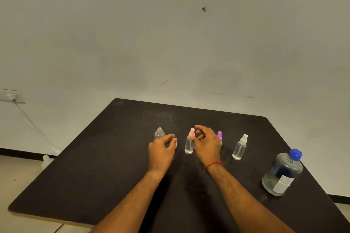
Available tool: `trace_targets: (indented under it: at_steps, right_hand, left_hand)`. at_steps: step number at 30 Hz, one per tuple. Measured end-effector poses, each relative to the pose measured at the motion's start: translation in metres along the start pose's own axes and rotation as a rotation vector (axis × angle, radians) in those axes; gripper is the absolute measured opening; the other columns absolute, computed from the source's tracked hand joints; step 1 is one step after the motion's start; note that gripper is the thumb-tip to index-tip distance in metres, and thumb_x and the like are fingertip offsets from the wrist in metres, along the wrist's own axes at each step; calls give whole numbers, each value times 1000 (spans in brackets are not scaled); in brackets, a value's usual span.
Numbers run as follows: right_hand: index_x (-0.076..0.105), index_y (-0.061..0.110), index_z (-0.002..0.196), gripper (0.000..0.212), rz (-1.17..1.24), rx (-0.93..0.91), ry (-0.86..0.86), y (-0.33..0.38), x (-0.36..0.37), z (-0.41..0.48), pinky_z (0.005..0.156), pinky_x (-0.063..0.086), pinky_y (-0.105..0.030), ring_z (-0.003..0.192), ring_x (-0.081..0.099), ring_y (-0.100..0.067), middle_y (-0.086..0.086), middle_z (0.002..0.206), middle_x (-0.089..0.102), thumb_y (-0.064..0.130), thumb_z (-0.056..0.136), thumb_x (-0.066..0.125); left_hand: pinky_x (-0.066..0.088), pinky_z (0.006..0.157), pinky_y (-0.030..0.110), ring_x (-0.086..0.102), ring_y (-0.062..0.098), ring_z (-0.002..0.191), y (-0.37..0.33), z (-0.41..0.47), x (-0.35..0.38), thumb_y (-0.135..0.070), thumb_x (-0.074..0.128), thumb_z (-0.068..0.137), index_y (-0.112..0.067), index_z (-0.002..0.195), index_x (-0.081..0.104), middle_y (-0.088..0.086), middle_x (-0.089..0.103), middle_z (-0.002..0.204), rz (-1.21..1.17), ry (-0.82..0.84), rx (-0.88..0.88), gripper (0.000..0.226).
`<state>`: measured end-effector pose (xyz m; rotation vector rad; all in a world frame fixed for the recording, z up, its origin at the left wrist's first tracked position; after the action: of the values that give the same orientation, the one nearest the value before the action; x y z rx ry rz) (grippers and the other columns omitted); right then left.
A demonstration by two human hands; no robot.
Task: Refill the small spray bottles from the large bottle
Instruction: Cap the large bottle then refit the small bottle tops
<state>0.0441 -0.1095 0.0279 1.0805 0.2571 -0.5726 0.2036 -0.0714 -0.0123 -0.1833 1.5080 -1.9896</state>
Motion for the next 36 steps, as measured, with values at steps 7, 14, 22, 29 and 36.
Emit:
trace_targets:
  at_steps: [7,14,22,29,36]
  right_hand:
    - [72,12,95,16,65,-105,47,22,18,-32,74,55,-18,74,64,-6,4,82,66,5,81,74]
    - [64,14,118,26,-219,-133,276,28,53,-39,98,43,-26,103,59,-15,-2,110,62,15,92,59]
    - [47,14,137,53,-597,-96,508,29,79,-23,105,42,-35,123,50,-30,-13,135,46,10,86,62]
    - [61,11,110,21,-609,-146,517,27,84,-17,91,50,-36,103,61,-28,-12,114,60,9,92,51]
    - [63,13,106,28,-271,-98,272,38,73,-11,79,43,-17,91,56,-13,-2,103,61,8,80,70]
  left_hand:
    - [50,63,25,65,-1,68,17,0,-50,-24,73,87,-25,72,73,-14,69,67,45,-148,-30,15]
    - [43,80,17,63,5,96,40,16,-53,-27,81,81,-20,107,68,-8,68,104,105,-62,-55,30]
    - [49,101,29,58,14,123,53,33,-30,-28,83,79,-17,136,58,0,63,134,86,86,-85,64]
    - [42,79,0,60,0,103,51,38,-24,-18,83,80,-25,130,63,-11,67,120,43,119,-44,54]
    - [45,81,2,62,-10,98,53,34,-24,-15,81,81,-29,125,65,-21,67,110,-15,108,-12,49]
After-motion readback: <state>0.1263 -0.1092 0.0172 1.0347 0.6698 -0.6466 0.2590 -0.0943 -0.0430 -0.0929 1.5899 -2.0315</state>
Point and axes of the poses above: each hand's wrist, its own z-axis towards the middle knuckle, its own x-axis out of the palm, y = z × x, the point moved 2 cm from there along z, towards the middle knuckle
